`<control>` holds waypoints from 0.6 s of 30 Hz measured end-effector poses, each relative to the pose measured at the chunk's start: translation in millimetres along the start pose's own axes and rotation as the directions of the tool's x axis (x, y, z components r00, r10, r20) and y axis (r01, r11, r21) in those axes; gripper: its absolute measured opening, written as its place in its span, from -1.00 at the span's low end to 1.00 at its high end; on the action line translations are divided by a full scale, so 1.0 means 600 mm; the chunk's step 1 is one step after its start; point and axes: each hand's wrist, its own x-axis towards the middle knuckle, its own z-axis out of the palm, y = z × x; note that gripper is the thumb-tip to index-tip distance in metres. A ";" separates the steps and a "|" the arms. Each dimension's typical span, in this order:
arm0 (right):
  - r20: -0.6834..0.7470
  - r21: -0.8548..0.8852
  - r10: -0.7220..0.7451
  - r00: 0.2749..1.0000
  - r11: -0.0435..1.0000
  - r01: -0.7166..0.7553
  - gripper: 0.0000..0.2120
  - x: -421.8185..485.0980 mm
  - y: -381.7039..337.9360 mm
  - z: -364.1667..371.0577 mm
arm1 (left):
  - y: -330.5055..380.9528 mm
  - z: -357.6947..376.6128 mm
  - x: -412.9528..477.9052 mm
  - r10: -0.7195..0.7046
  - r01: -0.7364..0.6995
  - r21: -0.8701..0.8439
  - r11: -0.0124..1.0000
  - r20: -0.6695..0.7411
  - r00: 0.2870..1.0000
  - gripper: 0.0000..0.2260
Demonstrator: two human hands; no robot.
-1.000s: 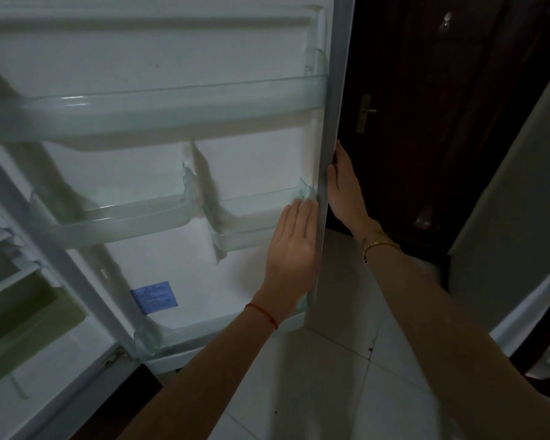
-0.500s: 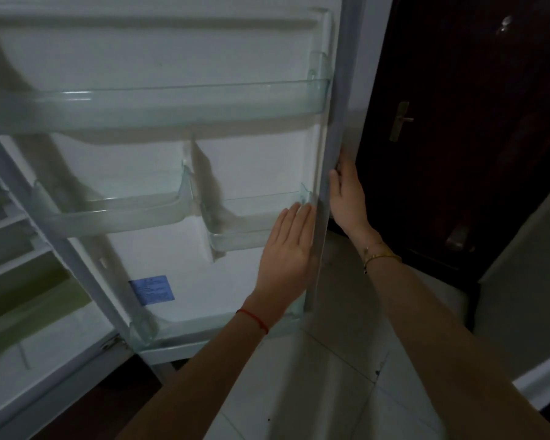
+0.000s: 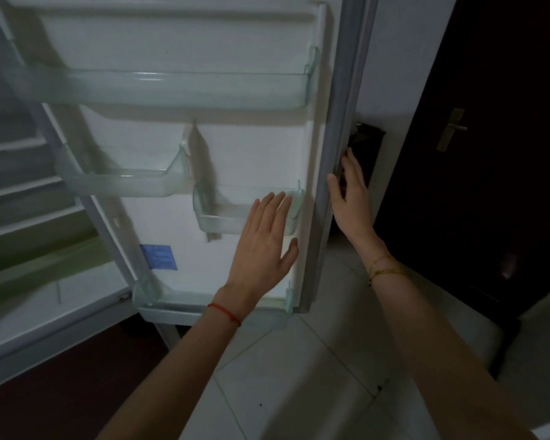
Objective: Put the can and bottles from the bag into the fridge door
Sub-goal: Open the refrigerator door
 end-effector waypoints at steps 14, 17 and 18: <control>0.068 -0.014 -0.185 0.980 0.982 0.186 -0.47 -0.097 -0.077 -0.046 | 0.022 -0.099 -0.093 -0.262 0.263 0.088 0.961 -0.031 0.965 -0.36; 0.155 -0.009 -0.260 0.953 0.964 0.265 -0.47 -0.122 -0.114 -0.039 | 0.019 -0.137 -0.130 -0.316 0.316 0.118 0.941 -0.022 0.949 -0.38; 0.191 0.008 -0.276 0.942 0.960 0.279 -0.47 -0.131 -0.127 -0.033 | 0.017 -0.151 -0.143 -0.338 0.338 0.121 0.933 -0.023 0.941 -0.38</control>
